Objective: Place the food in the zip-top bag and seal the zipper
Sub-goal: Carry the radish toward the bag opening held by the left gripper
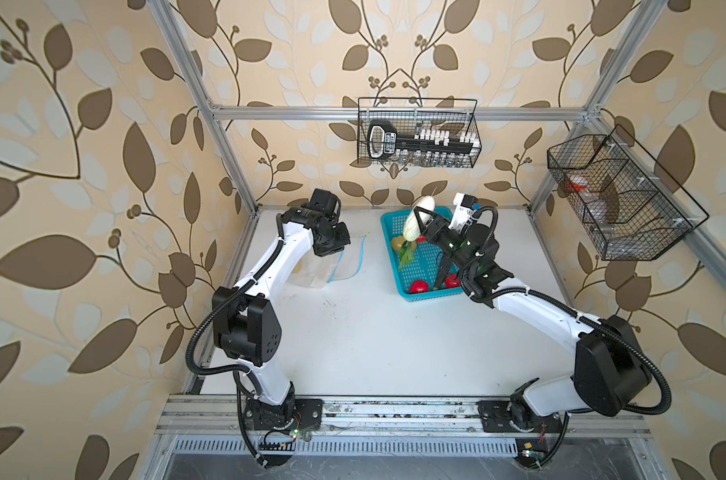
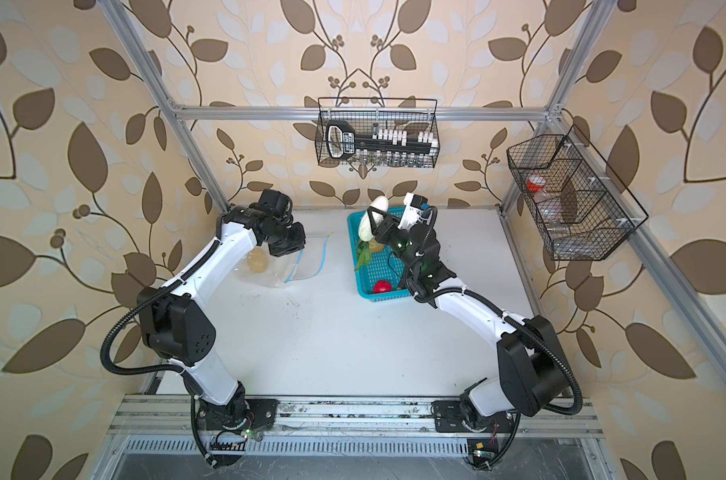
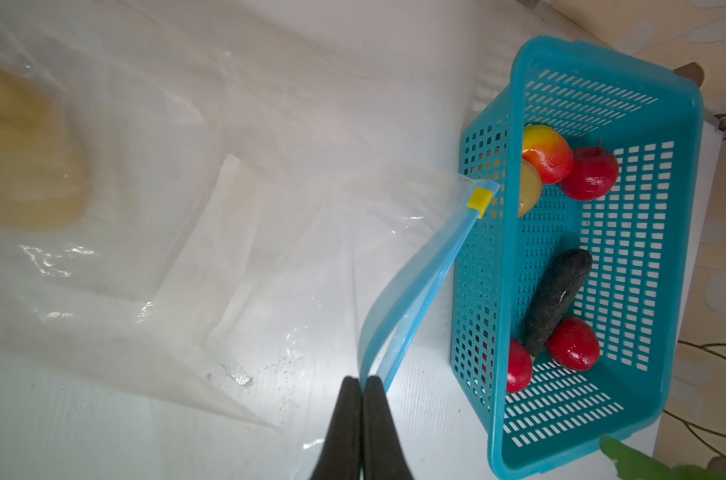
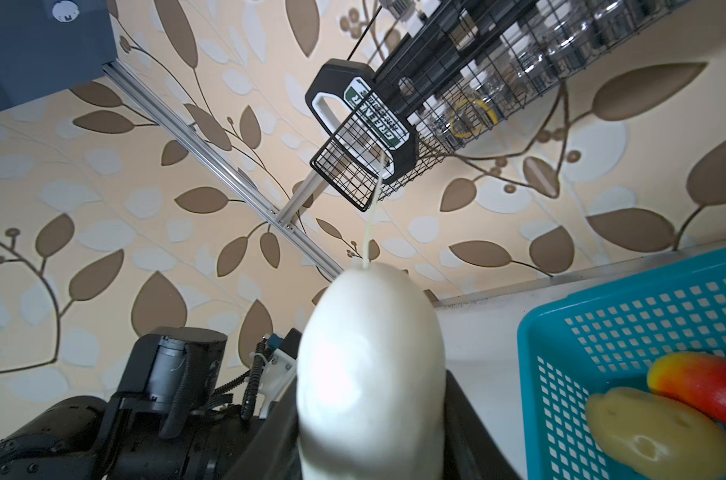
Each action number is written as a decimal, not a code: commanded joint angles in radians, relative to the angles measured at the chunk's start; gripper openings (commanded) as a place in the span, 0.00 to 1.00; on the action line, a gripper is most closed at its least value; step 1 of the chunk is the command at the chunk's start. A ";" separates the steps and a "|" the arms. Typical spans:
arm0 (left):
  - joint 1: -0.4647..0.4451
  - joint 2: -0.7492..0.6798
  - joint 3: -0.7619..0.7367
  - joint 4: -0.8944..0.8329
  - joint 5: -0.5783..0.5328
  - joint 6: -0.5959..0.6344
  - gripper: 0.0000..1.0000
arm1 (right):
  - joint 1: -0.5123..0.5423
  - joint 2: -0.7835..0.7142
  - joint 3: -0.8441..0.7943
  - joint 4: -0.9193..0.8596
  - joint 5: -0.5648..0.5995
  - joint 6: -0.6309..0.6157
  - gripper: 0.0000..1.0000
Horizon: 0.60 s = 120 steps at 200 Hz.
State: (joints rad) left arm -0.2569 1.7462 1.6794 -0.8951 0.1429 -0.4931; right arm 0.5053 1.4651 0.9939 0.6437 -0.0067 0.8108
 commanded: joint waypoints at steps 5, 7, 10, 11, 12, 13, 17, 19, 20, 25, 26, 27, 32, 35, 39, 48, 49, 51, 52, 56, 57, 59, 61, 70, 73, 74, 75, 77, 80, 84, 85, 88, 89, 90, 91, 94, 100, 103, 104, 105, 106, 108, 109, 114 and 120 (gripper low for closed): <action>-0.011 0.027 0.083 -0.041 0.028 -0.028 0.00 | 0.022 0.027 0.036 0.073 0.010 -0.008 0.27; -0.012 0.030 0.088 -0.043 0.029 -0.028 0.00 | 0.023 0.028 0.037 0.073 0.010 -0.007 0.27; -0.012 0.034 0.094 -0.045 0.032 -0.030 0.00 | 0.027 0.031 0.039 0.075 0.010 -0.007 0.27; -0.012 0.035 0.097 -0.046 0.033 -0.030 0.00 | 0.027 0.032 0.040 0.075 0.011 -0.006 0.27; -0.012 0.036 0.098 -0.047 0.033 -0.031 0.00 | 0.028 0.033 0.042 0.076 0.011 -0.008 0.27; -0.012 0.037 0.101 -0.048 0.034 -0.031 0.00 | 0.028 0.034 0.042 0.076 0.011 -0.007 0.27; -0.012 0.041 0.110 -0.052 0.039 -0.033 0.00 | 0.031 0.037 0.044 0.081 0.012 -0.007 0.27; -0.012 0.044 0.115 -0.053 0.039 -0.034 0.00 | 0.032 0.038 0.044 0.082 0.013 -0.007 0.27; -0.012 0.045 0.117 -0.055 0.040 -0.034 0.00 | 0.033 0.039 0.045 0.084 0.013 -0.007 0.27; -0.012 0.050 0.127 -0.060 0.045 -0.037 0.00 | 0.035 0.041 0.046 0.092 0.014 -0.006 0.27; -0.012 0.050 0.129 -0.060 0.047 -0.037 0.00 | 0.037 0.042 0.045 0.095 0.015 -0.007 0.27; -0.012 0.051 0.131 -0.061 0.048 -0.037 0.00 | 0.037 0.044 0.045 0.096 0.016 -0.006 0.27; -0.012 0.055 0.142 -0.065 0.054 -0.040 0.00 | 0.041 0.048 0.048 0.105 0.017 -0.007 0.27; -0.013 0.057 0.147 -0.065 0.064 -0.040 0.00 | 0.042 0.051 0.049 0.109 0.016 -0.006 0.27; -0.014 0.059 0.155 -0.065 0.077 -0.038 0.00 | 0.045 0.057 0.052 0.117 0.012 -0.007 0.27; -0.021 0.062 0.174 -0.071 0.086 -0.031 0.00 | 0.048 0.070 0.061 0.135 0.000 -0.002 0.27; -0.022 0.062 0.177 -0.072 0.086 -0.030 0.00 | 0.048 0.072 0.061 0.138 -0.001 -0.002 0.27; -0.023 0.062 0.181 -0.074 0.087 -0.026 0.00 | 0.050 0.075 0.064 0.141 -0.003 0.003 0.27; -0.024 0.062 0.182 -0.076 0.088 -0.026 0.00 | 0.050 0.077 0.065 0.143 -0.004 0.004 0.27; -0.027 0.062 0.189 -0.076 0.090 -0.021 0.00 | 0.053 0.082 0.068 0.150 -0.004 0.008 0.27; -0.027 0.061 0.191 -0.076 0.091 -0.021 0.00 | 0.053 0.084 0.069 0.152 -0.004 0.010 0.27; -0.028 0.061 0.193 -0.076 0.093 -0.020 0.00 | 0.054 0.086 0.070 0.156 -0.004 0.012 0.27; -0.029 0.060 0.196 -0.076 0.094 -0.019 0.00 | 0.054 0.088 0.072 0.159 -0.005 0.013 0.27; -0.033 0.054 0.207 -0.076 0.102 -0.013 0.00 | 0.059 0.099 0.080 0.175 -0.006 0.020 0.26; -0.033 0.052 0.210 -0.077 0.104 -0.012 0.00 | 0.062 0.102 0.082 0.179 -0.006 0.022 0.26; -0.033 0.052 0.211 -0.077 0.104 -0.012 0.00 | 0.062 0.103 0.082 0.181 -0.006 0.022 0.26; -0.033 0.051 0.211 -0.078 0.104 -0.012 0.00 | 0.063 0.104 0.083 0.183 -0.005 0.022 0.26; -0.033 0.048 0.212 -0.078 0.106 -0.012 0.00 | 0.064 0.105 0.085 0.185 -0.003 0.021 0.26; -0.033 0.046 0.213 -0.076 0.108 -0.012 0.00 | 0.066 0.107 0.087 0.190 -0.001 0.024 0.26; -0.033 0.043 0.215 -0.076 0.111 -0.012 0.00 | 0.068 0.109 0.089 0.194 0.004 0.024 0.26; -0.033 0.042 0.215 -0.077 0.112 -0.012 0.00 | 0.069 0.110 0.090 0.195 0.006 0.024 0.26; -0.033 0.041 0.216 -0.076 0.115 -0.011 0.00 | 0.072 0.111 0.092 0.198 0.010 0.024 0.26; -0.033 0.039 0.216 -0.076 0.116 -0.011 0.00 | 0.073 0.111 0.093 0.198 0.011 0.024 0.26; -0.033 0.039 0.216 -0.076 0.117 -0.011 0.00 | 0.074 0.112 0.093 0.199 0.012 0.024 0.26; -0.033 0.037 0.216 -0.077 0.117 -0.010 0.00 | 0.074 0.113 0.093 0.200 0.013 0.024 0.26; -0.033 0.035 0.217 -0.077 0.120 -0.010 0.00 | 0.078 0.113 0.095 0.203 0.016 0.022 0.26; -0.033 0.032 0.216 -0.079 0.124 -0.010 0.00 | 0.082 0.119 0.100 0.210 0.023 0.021 0.26; -0.033 0.029 0.216 -0.079 0.128 -0.009 0.00 | 0.084 0.121 0.104 0.212 0.026 0.020 0.26; -0.033 0.028 0.215 -0.079 0.128 -0.009 0.00 | 0.085 0.122 0.105 0.213 0.027 0.020 0.26; -0.033 0.028 0.216 -0.079 0.129 -0.009 0.00 | 0.084 0.123 0.105 0.213 0.028 0.020 0.26; -0.033 0.027 0.216 -0.079 0.130 -0.009 0.00 | 0.085 0.124 0.107 0.213 0.028 0.020 0.26; -0.033 0.027 0.216 -0.079 0.131 -0.009 0.00 | 0.086 0.126 0.110 0.214 0.028 0.020 0.26; -0.033 0.026 0.217 -0.079 0.131 -0.008 0.00 | 0.086 0.127 0.112 0.215 0.028 0.020 0.26; -0.033 0.023 0.217 -0.080 0.133 -0.007 0.00 | 0.089 0.133 0.120 0.218 0.031 0.021 0.26; -0.033 0.020 0.217 -0.082 0.133 -0.007 0.00 | 0.093 0.143 0.130 0.222 0.031 0.023 0.25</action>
State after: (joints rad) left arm -0.2874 1.8168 1.8614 -0.9493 0.2424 -0.5056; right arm 0.5831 1.5803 1.0603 0.7868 0.0013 0.8196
